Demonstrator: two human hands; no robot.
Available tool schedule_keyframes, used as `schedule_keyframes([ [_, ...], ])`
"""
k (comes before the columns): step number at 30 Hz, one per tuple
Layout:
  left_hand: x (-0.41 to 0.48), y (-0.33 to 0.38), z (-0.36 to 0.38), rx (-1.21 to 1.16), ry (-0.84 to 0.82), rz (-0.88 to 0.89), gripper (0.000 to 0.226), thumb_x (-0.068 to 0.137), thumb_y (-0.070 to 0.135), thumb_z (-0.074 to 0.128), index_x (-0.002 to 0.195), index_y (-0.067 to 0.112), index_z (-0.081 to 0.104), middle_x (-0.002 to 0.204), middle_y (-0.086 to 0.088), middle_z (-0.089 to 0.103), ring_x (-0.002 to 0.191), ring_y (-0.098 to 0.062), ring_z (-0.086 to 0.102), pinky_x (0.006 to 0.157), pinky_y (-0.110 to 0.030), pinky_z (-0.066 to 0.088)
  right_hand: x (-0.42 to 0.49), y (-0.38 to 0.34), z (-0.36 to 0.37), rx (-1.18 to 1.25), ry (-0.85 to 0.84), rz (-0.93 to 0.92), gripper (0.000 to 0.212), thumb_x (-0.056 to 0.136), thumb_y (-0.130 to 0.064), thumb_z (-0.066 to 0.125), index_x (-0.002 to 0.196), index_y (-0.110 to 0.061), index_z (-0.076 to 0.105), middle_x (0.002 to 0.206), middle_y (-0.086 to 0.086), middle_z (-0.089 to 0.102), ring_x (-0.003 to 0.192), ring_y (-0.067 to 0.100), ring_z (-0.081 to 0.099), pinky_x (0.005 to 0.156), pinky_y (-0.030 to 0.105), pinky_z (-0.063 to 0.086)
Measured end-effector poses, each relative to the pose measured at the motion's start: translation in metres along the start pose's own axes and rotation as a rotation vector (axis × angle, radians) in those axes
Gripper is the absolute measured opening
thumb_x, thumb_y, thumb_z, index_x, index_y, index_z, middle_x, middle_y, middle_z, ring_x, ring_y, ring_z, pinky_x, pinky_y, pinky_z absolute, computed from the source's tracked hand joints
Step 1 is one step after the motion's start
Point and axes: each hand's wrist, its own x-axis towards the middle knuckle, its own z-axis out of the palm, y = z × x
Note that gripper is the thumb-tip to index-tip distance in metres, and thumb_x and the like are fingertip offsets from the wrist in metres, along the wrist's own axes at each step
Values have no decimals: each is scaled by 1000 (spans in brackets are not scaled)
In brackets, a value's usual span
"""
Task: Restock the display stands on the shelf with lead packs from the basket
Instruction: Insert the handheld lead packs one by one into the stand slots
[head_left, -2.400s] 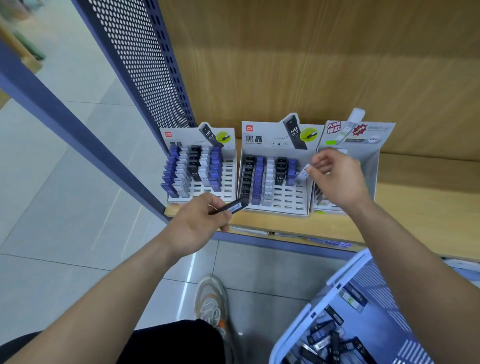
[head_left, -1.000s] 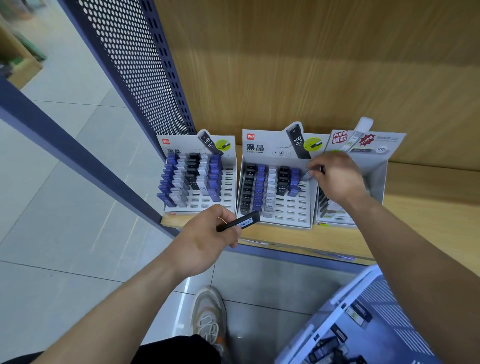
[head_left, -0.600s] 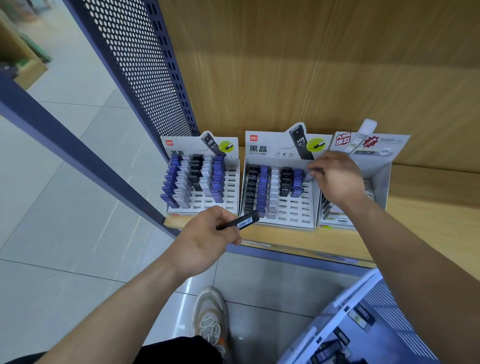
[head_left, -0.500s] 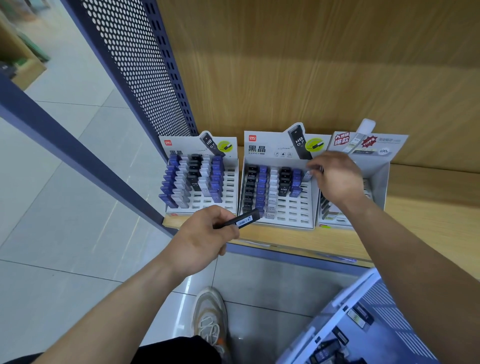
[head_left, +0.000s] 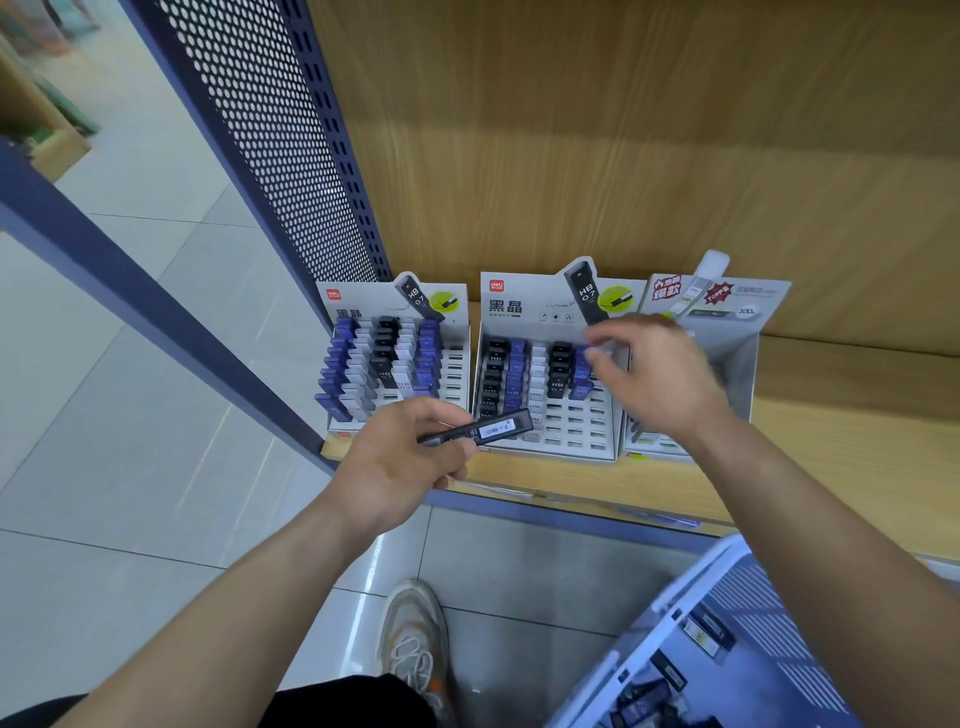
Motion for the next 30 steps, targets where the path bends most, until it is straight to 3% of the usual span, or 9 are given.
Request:
schedule_keyframes([
  [2, -2, 3, 1, -24, -1, 5, 16, 89, 1, 73, 102, 7, 68, 88, -8, 73, 59, -10, 63, 56, -17, 51, -20, -34, -8, 359, -112, -1, 16, 95, -25, 65, 108, -27, 74, 93, -14, 72, 80, 0, 63, 72, 11, 44],
  [4, -4, 5, 1, -27, 1, 28, 17, 86, 3, 77, 99, 11, 69, 87, -6, 73, 59, -12, 60, 56, -18, 50, -35, -57, -8, 539, -244, -27, 15, 94, -22, 68, 105, -27, 75, 91, -11, 73, 79, 4, 63, 71, 13, 46],
  [8, -11, 12, -4, -78, 63, 89, 19, 85, 7, 79, 99, 17, 69, 64, 2, 67, 54, -8, 57, 55, -17, 48, -48, -71, 0, 533, -244, -64, 13, 89, -12, 71, 92, -24, 77, 85, -10, 72, 68, 3, 60, 66, 16, 46],
  [12, -17, 18, -9, -173, 47, 133, 18, 87, 10, 77, 102, 12, 67, 71, -10, 73, 58, -15, 62, 56, -21, 51, -60, -80, 1, 552, -237, -93, 12, 85, -19, 78, 95, -24, 75, 85, -8, 70, 70, 9, 60, 65, 20, 48],
  [16, -22, 22, -12, -241, 24, 131, 9, 91, 11, 71, 90, 4, 66, 70, -11, 73, 55, -14, 64, 52, -21, 51, -66, -86, 6, 618, -269, -76, 12, 88, -15, 75, 97, -21, 76, 82, -3, 74, 74, 17, 66, 70, 25, 53],
  [20, -22, 22, -18, -200, 9, 179, 18, 98, 12, 63, 82, 5, 68, 72, -6, 72, 58, -11, 62, 53, -20, 49, -66, -89, 6, 881, -382, 16, 20, 96, -4, 61, 109, -12, 74, 88, 7, 77, 74, 15, 67, 73, 27, 54],
  [24, -23, 20, -20, -165, 12, 201, 21, 99, 13, 62, 80, 10, 70, 71, -3, 68, 60, -10, 60, 52, -20, 48, -65, -92, 6, 859, -470, 23, 21, 102, -10, 54, 114, -13, 70, 90, 7, 76, 77, 16, 68, 69, 30, 52],
  [27, -22, 18, -23, -94, 0, 208, 20, 98, 15, 64, 80, 12, 71, 69, -2, 68, 60, -10, 59, 52, -20, 48, -55, -100, 4, 774, -376, -6, 22, 104, -22, 51, 112, -19, 71, 91, 2, 70, 77, 11, 64, 69, 35, 52],
  [30, -22, 11, -25, 21, -29, 220, 19, 97, 16, 67, 78, 14, 71, 69, 0, 71, 60, -9, 58, 54, -22, 47, -39, -112, -1, 828, -321, -7, 17, 100, -17, 59, 111, -24, 70, 88, 4, 64, 72, 14, 61, 67, 39, 49],
])
